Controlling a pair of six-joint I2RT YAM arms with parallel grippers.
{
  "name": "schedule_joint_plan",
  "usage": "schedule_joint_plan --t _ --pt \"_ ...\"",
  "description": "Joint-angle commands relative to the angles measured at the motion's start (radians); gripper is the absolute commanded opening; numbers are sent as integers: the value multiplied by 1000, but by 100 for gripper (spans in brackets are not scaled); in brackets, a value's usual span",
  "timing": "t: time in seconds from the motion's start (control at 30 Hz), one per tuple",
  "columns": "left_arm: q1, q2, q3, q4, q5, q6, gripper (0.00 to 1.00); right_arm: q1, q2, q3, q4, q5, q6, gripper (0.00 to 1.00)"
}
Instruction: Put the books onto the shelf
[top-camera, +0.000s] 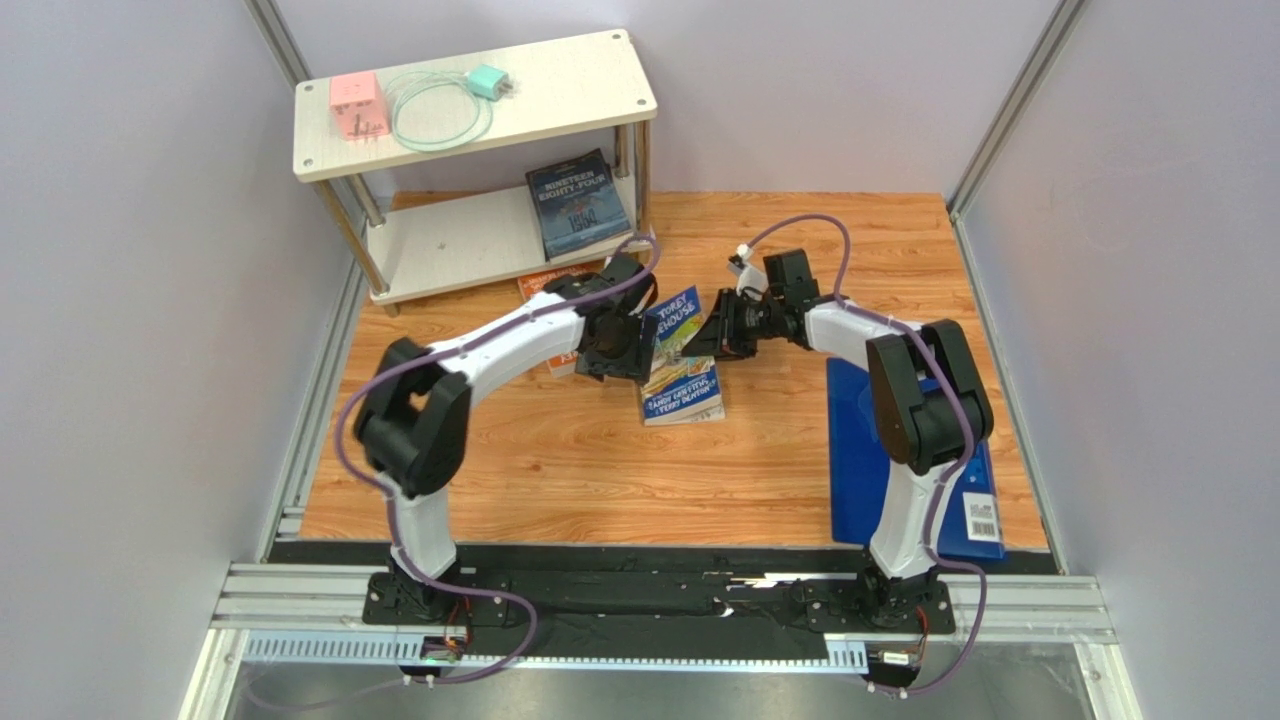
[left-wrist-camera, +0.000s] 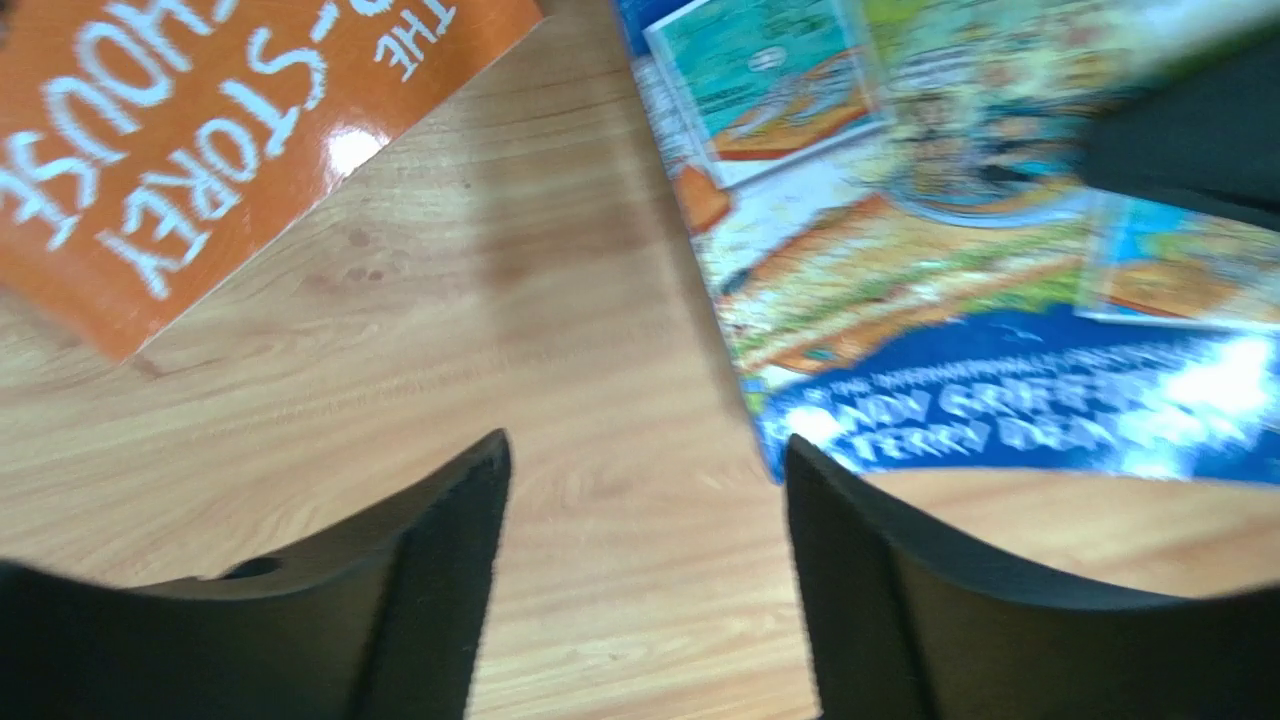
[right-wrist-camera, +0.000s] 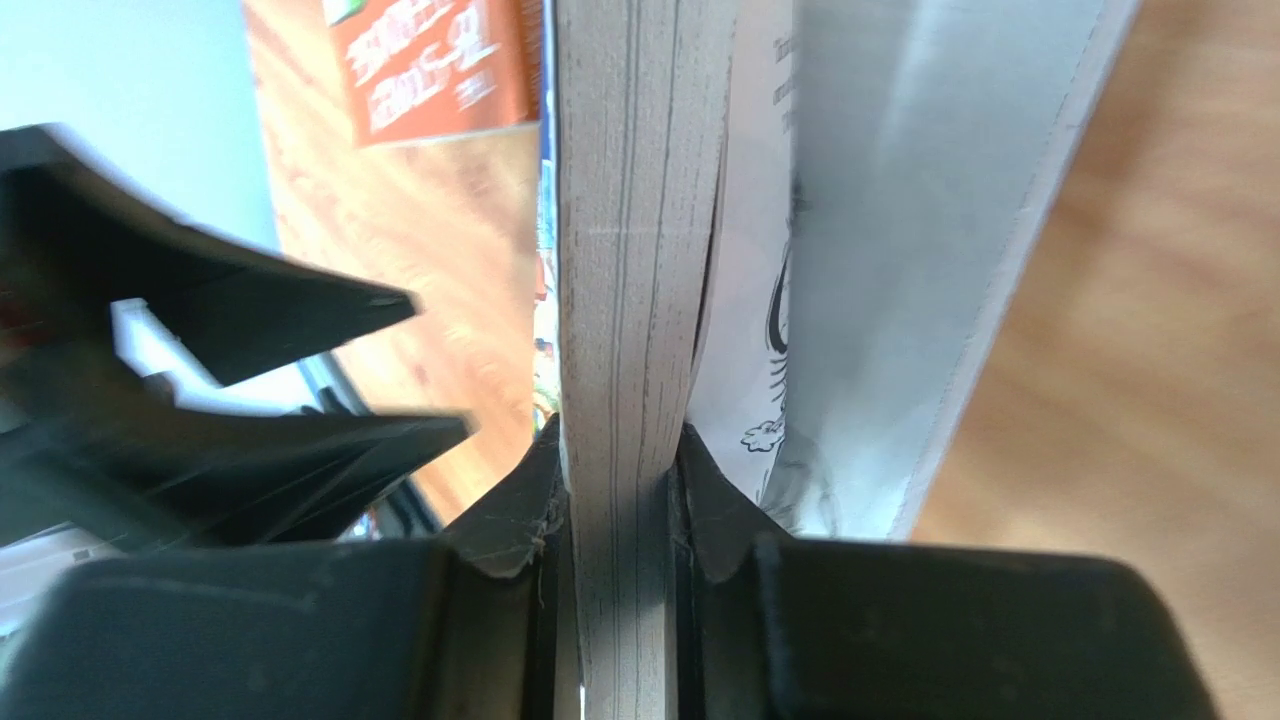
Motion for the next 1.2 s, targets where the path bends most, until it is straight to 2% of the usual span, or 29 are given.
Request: schedule_joint_plan --t 0.0,0.03,0.27,0.47,0.67,0.9,1.07,1.1,1.13,1.17 --pt "0 -257 -149 201 32 -8 87 20 -170 -9 145 -75 97 0" --pt "4 -294 -187 231 31 -32 99 23 -205 -17 161 -77 109 0" --pt "63 -629 -563 594 193 -123 100 29 -286 3 413 -139 258 0" --pt "118 -882 -813 893 251 -203 100 43 -278 18 608 -206 431 0" --pt "122 -940 -852 1001 305 -220 100 106 -290 61 534 -179 369 0" --pt "122 -971 -851 1012 314 -221 99 122 -289 69 584 -176 421 0" --pt "122 -905 -825 1042 365 -247 87 126 -307 93 566 -141 412 0" --pt "122 -905 -824 1048 363 -252 82 126 -304 102 561 -143 408 0" --pt "122 -908 -826 1050 351 -252 71 126 -302 119 558 -144 415 0" --pt "122 -908 -825 1051 348 -253 67 126 -299 125 558 -144 418 0"
